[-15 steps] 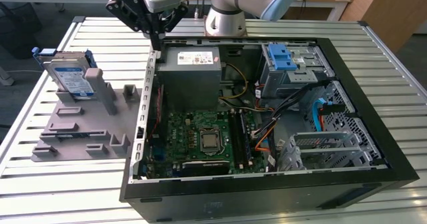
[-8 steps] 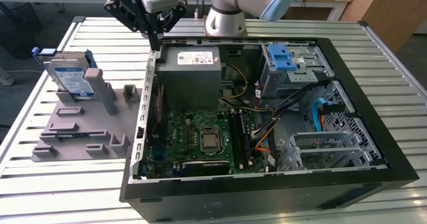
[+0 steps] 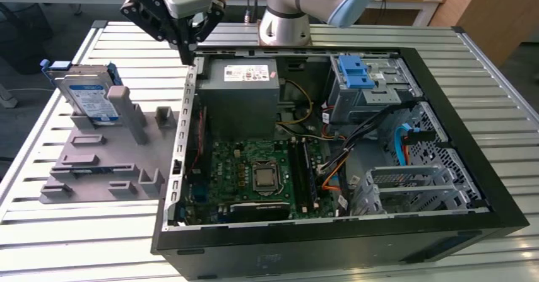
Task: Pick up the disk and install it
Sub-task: 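Reach for the disk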
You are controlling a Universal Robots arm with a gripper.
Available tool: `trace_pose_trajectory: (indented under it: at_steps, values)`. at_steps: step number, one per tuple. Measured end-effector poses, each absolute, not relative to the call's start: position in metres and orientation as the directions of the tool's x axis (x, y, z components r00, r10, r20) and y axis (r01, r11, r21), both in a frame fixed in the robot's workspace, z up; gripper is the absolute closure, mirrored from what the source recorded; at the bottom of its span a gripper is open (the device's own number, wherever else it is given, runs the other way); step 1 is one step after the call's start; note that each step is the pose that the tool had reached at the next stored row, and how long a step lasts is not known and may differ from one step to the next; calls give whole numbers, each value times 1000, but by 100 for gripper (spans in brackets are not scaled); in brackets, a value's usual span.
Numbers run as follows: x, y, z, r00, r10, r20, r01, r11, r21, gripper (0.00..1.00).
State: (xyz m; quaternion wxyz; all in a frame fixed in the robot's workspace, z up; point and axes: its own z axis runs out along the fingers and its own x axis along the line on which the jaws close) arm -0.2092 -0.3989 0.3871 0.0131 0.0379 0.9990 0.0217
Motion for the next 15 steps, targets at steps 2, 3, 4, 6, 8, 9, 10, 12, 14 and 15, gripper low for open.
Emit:
trace_pose_trajectory:
  at_steps: [2,3,4,6,8,9,10,12,14,15]
  values:
    - [-221,-399,385,-997,76,-24,75,996,44,89]
    - [-221,-399,385,-997,76,-24,75,996,44,89]
    - [-221,-399,385,-997,76,-24,75,996,44,89]
    - [-222,-399,385,-997,76,-24,75,996,44,89]
    - [-222,-399,385,-997,76,-25,75,996,44,89]
    - [-223,-399,385,-997,76,-25,75,996,44,89]
    - [-223,-399,385,-997,76,-24,75,996,44,89]
    - [-224,-399,385,-997,76,-24,75,996,44,89]
    - [-224,-399,385,-997,76,-24,75,996,44,89]
    - [-225,-399,385,-997,76,-24,75,996,44,89]
